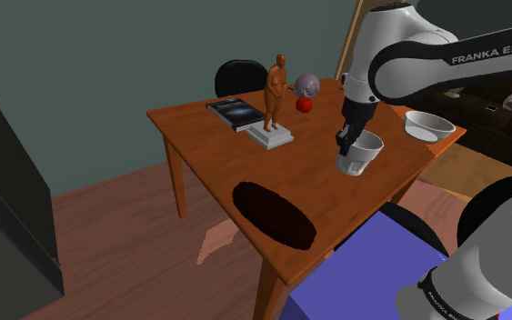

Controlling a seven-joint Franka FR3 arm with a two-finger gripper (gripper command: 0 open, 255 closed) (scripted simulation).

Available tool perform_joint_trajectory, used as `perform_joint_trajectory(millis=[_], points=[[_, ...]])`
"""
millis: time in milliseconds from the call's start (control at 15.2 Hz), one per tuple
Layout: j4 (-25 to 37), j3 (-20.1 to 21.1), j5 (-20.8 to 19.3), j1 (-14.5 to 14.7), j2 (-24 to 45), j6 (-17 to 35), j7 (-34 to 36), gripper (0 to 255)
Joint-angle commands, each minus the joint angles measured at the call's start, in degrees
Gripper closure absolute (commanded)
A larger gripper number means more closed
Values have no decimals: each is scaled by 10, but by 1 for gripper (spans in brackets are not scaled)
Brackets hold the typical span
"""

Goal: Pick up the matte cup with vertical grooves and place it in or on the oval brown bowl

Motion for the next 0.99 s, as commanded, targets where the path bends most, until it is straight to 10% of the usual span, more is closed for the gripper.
perform_joint_trajectory(millis=[0,924], points=[[13,1,2,1,-6,-19,-2,255],[105,1,8,2,-21,-126,-18,255]])
